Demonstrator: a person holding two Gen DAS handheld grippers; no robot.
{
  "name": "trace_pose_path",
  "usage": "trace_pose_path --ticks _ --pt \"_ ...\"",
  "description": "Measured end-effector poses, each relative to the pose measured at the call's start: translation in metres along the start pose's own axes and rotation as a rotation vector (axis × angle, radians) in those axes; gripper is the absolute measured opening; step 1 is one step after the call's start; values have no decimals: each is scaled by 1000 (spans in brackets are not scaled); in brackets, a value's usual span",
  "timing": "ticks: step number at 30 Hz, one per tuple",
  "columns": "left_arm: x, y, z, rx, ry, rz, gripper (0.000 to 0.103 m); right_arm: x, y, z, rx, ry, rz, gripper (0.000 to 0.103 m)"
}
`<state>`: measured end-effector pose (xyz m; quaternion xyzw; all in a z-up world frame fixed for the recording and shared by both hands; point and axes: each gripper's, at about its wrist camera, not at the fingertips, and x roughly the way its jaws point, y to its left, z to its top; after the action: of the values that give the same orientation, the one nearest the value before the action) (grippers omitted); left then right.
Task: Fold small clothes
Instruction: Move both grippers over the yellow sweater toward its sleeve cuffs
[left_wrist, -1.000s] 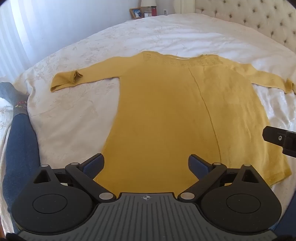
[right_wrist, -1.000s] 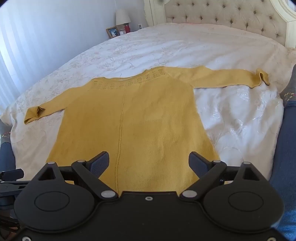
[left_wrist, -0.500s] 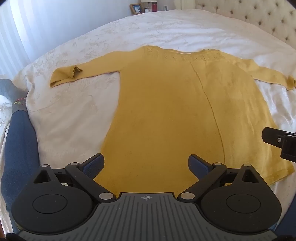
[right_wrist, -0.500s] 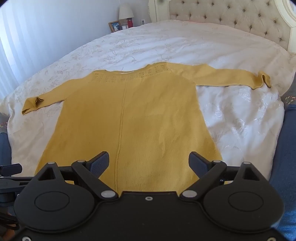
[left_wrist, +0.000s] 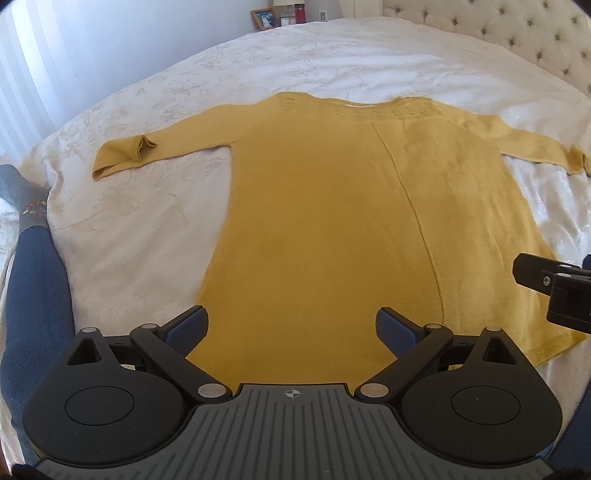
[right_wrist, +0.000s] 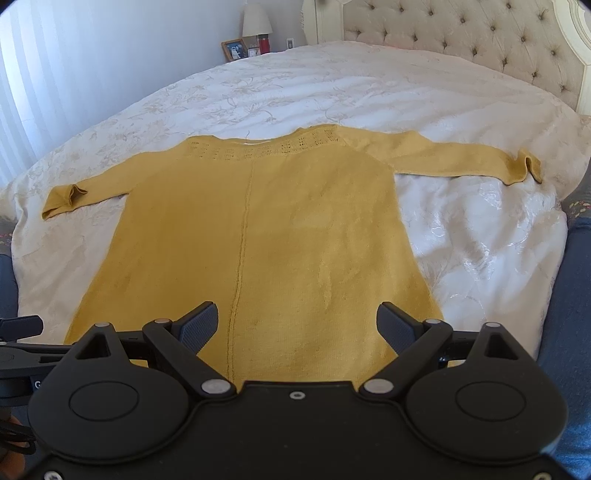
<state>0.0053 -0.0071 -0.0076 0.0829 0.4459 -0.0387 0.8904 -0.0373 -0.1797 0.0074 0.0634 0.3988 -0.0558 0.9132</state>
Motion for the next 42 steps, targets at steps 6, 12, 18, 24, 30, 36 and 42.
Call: trace_pose_path --ticks 6,12,18,24,30,36,42 --pt "0 -2 1 10 1 -17 99 -1 3 0 2 -4 -6 93" --pt "1 -6 0 29 6 -38 99 -2 3 0 7 -6 -8 93" --pt "4 -7 -2 34 17 -50 99 -1 2 0 19 -1 -9 93" --pt "6 -8 -2 42 23 -54 99 1 2 -1 18 4 -11 93" --pt "10 -11 -1 59 22 -64 99 1 2 -1 27 -5 -19 93" --pt "11 -18 0 79 3 -78 99 3 -4 1 55 -6 -29 93" --pt "15 -22 0 92 7 -107 99 6 -5 2 63 -5 -39 93"
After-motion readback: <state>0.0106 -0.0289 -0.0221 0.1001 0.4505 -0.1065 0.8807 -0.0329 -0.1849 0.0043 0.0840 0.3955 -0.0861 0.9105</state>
